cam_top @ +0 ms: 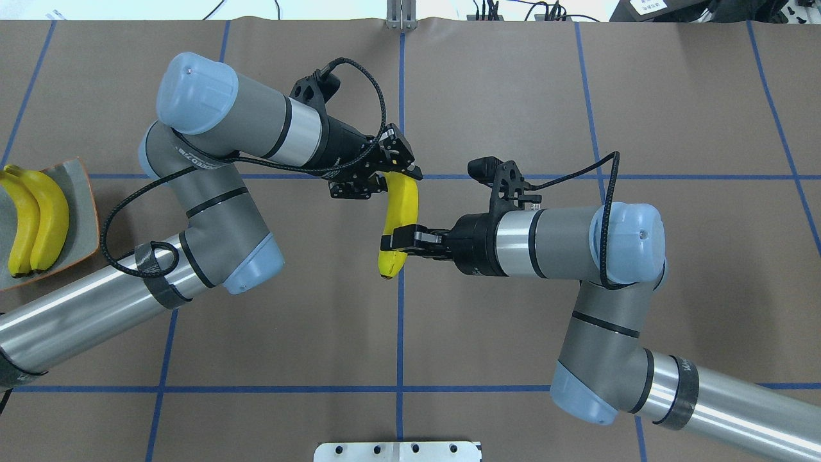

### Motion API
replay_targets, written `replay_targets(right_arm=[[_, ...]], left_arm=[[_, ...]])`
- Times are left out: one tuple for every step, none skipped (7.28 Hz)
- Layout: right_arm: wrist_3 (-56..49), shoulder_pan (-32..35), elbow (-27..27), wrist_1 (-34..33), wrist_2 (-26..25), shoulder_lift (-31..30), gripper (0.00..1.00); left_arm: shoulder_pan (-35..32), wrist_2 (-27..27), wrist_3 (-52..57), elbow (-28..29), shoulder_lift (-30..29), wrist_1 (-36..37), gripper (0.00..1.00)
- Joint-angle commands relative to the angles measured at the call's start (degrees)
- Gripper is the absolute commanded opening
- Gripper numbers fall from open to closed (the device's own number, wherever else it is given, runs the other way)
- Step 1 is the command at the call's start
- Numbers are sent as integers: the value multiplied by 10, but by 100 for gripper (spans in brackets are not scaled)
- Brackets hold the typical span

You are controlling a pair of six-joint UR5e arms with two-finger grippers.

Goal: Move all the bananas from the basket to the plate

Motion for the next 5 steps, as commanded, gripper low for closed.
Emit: replay_targets(right_arm=[[-17,0,1,-1,0,0,99],[-25,4,10,0,1,-5,100],[-25,9,34,0,1,-27,100],[-24,12,59,0,-1,-63,100],[-24,20,64,1,-18,-84,100]], left_arm=[[1,0,-1,-1,0,1,0],[1,0,-1,0,0,1,0],[0,0,0,0,3,1,0],[-2,-2,4,1,9,1,0],[-9,-7,15,0,47,9,0]])
